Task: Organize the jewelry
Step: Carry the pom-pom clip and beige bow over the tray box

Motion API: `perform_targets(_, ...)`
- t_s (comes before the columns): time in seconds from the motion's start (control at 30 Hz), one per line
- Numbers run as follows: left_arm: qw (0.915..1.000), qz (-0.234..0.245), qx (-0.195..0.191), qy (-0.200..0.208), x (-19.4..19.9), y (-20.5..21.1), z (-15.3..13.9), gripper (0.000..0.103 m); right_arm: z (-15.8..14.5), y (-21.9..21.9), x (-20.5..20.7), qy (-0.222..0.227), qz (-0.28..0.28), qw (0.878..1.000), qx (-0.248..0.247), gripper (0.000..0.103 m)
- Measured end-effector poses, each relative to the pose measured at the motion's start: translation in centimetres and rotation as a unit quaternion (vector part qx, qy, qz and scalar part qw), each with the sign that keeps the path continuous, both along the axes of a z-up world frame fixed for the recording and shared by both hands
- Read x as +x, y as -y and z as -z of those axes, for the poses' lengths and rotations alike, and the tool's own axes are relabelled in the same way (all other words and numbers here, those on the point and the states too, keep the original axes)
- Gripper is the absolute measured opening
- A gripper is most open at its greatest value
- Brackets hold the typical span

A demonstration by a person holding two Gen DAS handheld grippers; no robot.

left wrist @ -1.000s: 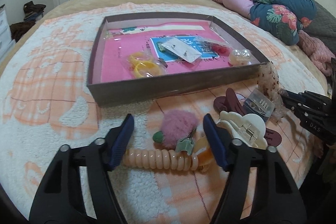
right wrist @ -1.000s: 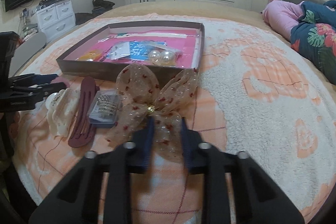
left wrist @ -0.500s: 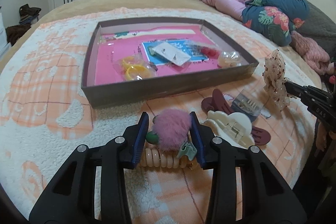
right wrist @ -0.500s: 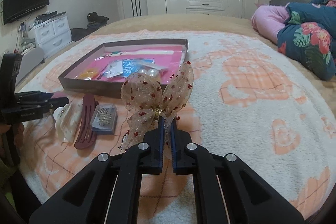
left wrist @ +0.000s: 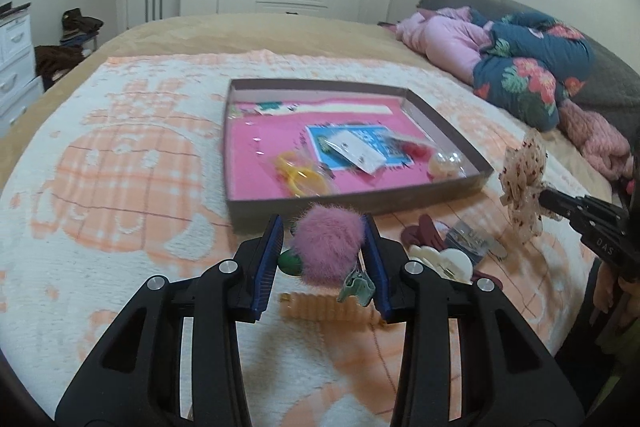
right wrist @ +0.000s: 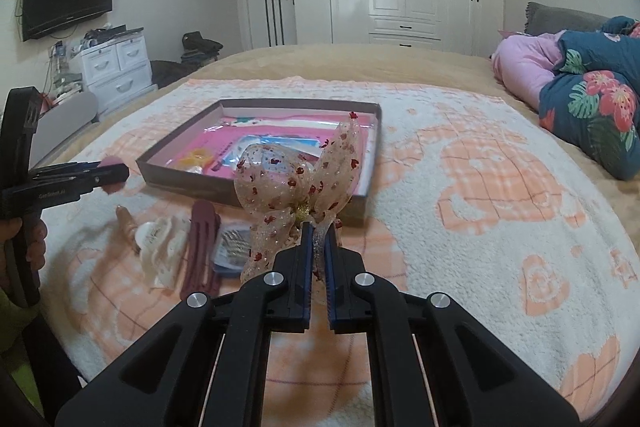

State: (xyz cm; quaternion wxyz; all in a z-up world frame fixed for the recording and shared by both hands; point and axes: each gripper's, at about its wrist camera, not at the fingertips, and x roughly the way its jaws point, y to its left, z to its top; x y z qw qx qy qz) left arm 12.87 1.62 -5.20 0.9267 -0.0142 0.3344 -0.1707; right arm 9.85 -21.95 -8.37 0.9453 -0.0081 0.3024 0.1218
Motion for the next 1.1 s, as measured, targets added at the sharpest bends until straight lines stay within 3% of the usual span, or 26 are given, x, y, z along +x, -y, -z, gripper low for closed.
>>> perform_targets(0.67, 0.9970, -0.068, -0.030, 0.023, 2.1, -4.1, -2.0, 0.031, -2.8, -5.3, 5.4, 0.033, -0.042, 0.999, -0.001, 0.006)
perform_targets(1.1, 0.9974, -0.063, -0.023, 0.028, 5.5, -2.7, -2.6, 0.031, -3.8, -5.2, 9.3, 0.042, -0.017, 0.999, -0.006, 0.006)
